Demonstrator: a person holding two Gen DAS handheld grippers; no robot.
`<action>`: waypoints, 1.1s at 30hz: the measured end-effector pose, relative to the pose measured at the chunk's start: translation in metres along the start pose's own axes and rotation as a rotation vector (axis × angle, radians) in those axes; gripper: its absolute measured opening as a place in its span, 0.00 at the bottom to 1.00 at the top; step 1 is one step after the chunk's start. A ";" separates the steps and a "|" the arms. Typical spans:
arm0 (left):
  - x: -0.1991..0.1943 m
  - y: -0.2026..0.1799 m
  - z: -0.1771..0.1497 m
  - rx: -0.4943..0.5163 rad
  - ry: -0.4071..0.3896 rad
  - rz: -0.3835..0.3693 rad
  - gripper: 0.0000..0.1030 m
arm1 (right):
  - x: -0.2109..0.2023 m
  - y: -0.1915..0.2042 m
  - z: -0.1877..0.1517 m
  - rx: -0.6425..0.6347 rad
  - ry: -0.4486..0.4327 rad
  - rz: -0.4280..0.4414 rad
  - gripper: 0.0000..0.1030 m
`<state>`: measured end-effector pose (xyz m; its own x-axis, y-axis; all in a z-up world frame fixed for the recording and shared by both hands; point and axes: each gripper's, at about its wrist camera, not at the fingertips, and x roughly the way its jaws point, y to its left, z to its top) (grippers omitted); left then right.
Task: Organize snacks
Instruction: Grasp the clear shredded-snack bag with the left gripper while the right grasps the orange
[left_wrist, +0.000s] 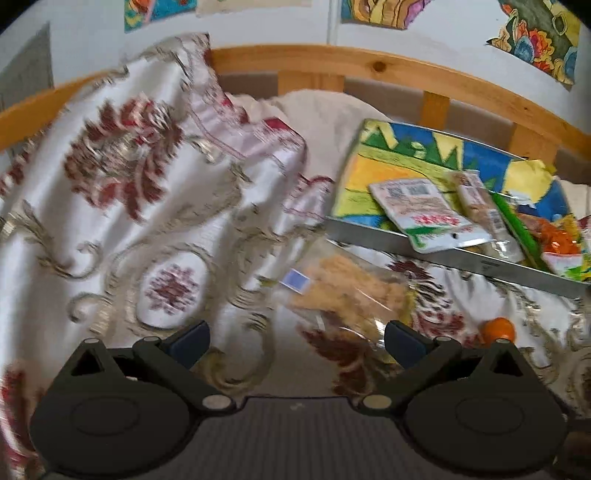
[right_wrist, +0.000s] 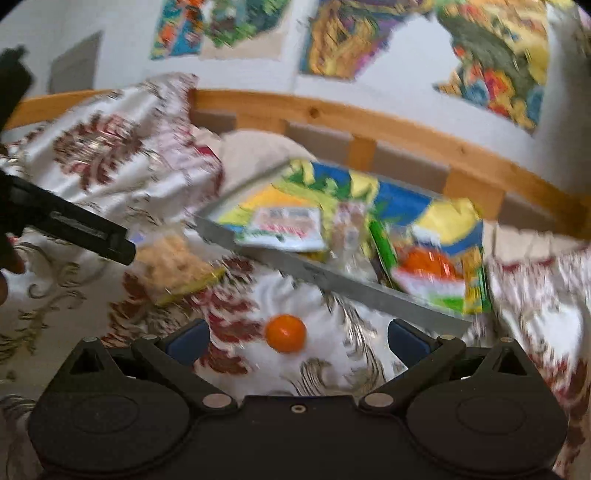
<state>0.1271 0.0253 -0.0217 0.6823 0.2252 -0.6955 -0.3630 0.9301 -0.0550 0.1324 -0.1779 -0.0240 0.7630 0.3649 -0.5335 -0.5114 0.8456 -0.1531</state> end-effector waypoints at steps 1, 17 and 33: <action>0.004 -0.001 -0.001 -0.016 0.014 -0.022 0.99 | 0.003 -0.002 -0.001 0.015 0.014 0.001 0.99; 0.064 -0.022 0.026 -0.262 0.127 -0.032 0.99 | 0.049 -0.001 -0.009 -0.073 0.034 -0.036 0.96; 0.085 -0.054 0.037 -0.150 0.098 0.006 0.95 | 0.063 -0.016 -0.009 0.030 0.072 0.012 0.88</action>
<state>0.2281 0.0053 -0.0513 0.6176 0.1941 -0.7622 -0.4620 0.8738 -0.1518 0.1848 -0.1725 -0.0628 0.7258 0.3473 -0.5938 -0.5075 0.8531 -0.1214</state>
